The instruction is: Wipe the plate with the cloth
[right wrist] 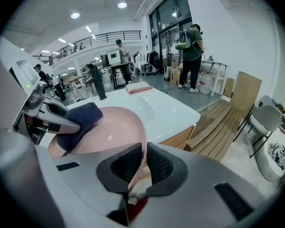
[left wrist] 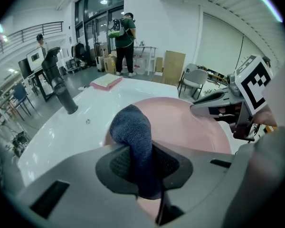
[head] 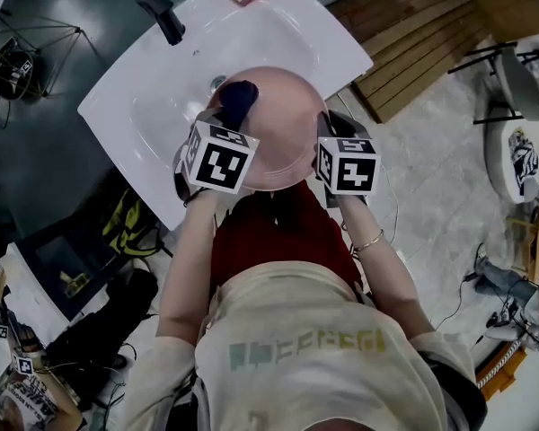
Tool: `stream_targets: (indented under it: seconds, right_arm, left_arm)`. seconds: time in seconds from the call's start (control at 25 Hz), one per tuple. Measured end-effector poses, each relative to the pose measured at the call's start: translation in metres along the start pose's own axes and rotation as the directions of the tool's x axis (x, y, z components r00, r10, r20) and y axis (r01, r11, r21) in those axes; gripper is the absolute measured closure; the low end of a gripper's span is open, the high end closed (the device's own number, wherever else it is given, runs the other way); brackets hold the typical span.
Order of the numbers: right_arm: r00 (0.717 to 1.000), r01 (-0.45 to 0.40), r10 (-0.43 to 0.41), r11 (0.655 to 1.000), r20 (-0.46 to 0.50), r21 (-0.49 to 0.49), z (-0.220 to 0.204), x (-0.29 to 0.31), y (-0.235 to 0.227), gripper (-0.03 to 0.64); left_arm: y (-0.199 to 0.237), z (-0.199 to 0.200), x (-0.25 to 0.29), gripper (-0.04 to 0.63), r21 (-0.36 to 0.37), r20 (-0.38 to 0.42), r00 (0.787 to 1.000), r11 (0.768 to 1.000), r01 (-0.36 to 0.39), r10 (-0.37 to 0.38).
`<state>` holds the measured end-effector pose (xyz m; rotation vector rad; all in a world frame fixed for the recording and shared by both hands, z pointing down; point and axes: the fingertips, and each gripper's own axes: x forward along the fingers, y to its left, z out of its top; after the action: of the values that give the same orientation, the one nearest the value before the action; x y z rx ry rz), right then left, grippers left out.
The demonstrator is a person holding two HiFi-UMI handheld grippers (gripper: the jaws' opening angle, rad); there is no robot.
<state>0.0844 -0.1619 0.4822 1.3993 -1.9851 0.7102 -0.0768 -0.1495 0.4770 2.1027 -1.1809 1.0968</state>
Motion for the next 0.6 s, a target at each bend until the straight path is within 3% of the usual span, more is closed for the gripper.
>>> stream_targets:
  seconds: [0.12,0.2,0.32,0.44,0.6]
  right_arm:
    - [1.000,0.006,-0.006,1.000,0.000,0.003,0.000,-0.001,0.001,0.560]
    - [1.000,0.010,-0.010,1.000,0.000,0.003,-0.001,-0.001,0.000,0.560]
    - [1.000,0.015,-0.015,1.000,-0.001,0.008,0.000,0.000,-0.002,0.560]
    - [1.000,0.014,-0.015,1.000,0.001,0.015,0.000,0.001,-0.001,0.560]
    - [1.000,0.018,-0.018,1.000,0.003,0.023,-0.003,-0.001,0.000,0.560]
  left_arm:
    - [0.012,-0.001,-0.011,0.515,-0.018,0.028,0.999,0.999,-0.042,0.042]
    - [0.012,0.002,-0.017,0.515,-0.037,0.057,0.998,0.999,-0.032,0.034]
    - [-0.007,0.014,-0.024,0.515,-0.079,0.115,0.991,0.994,0.079,-0.069]
    - [-0.037,0.023,-0.023,0.515,-0.114,0.154,0.970,0.972,0.206,-0.187]
    - [-0.081,0.024,-0.013,0.515,-0.092,0.133,0.951,0.952,0.293,-0.280]
